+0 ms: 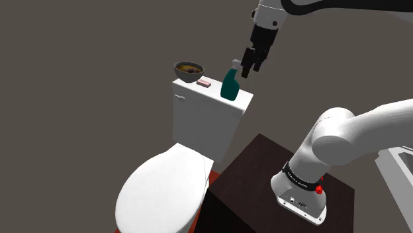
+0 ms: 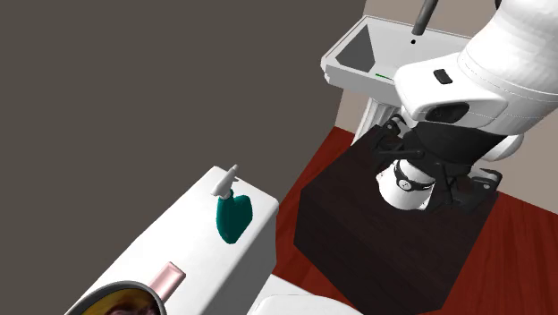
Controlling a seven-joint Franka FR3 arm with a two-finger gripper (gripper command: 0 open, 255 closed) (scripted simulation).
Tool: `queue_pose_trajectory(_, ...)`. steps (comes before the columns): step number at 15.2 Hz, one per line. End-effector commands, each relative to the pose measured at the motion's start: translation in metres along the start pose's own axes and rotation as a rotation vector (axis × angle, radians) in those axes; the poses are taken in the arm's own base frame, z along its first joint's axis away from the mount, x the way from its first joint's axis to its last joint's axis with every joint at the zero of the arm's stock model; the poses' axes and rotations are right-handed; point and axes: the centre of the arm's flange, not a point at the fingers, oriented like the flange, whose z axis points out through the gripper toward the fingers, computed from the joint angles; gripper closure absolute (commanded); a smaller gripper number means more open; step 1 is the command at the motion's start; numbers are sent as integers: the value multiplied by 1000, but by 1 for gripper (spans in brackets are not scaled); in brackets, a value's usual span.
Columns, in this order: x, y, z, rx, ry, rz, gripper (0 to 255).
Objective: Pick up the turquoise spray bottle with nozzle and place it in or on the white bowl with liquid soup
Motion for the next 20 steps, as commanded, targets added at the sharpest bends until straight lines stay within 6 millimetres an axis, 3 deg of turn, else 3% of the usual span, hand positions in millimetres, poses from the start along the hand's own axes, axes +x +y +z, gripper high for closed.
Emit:
queue_pose_trajectory(1,0,0,0,0,0,0,0)
queue_pose_trajectory(10,9,103,65,49,176,-81,0)
queue_pose_trajectory(20,43,211,140,103,373,-171,0)
